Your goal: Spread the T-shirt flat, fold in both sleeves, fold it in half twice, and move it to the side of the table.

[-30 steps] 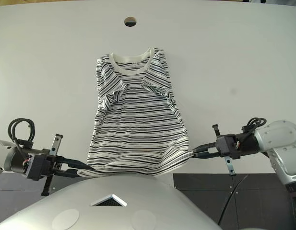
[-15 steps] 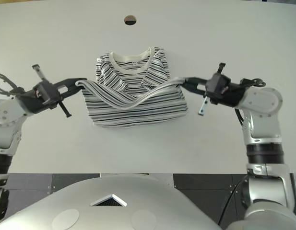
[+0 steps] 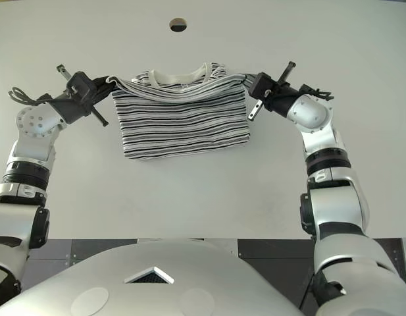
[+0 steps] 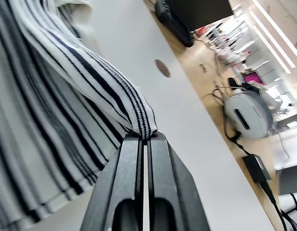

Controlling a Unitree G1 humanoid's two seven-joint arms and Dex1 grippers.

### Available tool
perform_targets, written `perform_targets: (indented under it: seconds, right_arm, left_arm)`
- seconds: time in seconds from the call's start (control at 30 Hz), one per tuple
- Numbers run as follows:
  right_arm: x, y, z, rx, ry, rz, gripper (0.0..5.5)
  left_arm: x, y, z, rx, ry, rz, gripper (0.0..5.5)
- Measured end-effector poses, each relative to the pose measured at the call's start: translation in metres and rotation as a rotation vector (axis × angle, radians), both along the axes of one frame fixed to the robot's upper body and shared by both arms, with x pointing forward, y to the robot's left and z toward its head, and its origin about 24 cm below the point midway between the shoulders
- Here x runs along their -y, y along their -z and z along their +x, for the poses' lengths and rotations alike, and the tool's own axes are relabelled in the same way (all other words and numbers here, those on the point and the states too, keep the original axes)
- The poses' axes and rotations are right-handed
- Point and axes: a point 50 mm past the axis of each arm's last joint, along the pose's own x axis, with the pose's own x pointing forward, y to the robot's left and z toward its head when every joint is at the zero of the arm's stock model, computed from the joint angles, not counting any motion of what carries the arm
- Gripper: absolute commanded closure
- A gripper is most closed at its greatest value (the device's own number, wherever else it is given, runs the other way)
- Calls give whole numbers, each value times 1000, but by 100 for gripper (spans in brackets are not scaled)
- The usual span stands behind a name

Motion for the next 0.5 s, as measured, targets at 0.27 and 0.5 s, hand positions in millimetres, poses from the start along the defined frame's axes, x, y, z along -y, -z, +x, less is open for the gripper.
perform_targets:
  seconds: [0.27, 0.5]
  right_arm:
    - [-10, 10, 16, -27, 138, 27, 442]
    - [-8, 8, 34, -138, 415, 237, 425]
  left_arm:
    - [-5, 9, 11, -32, -93, -53, 397]
    - [-23, 7, 27, -95, -335, -184, 382]
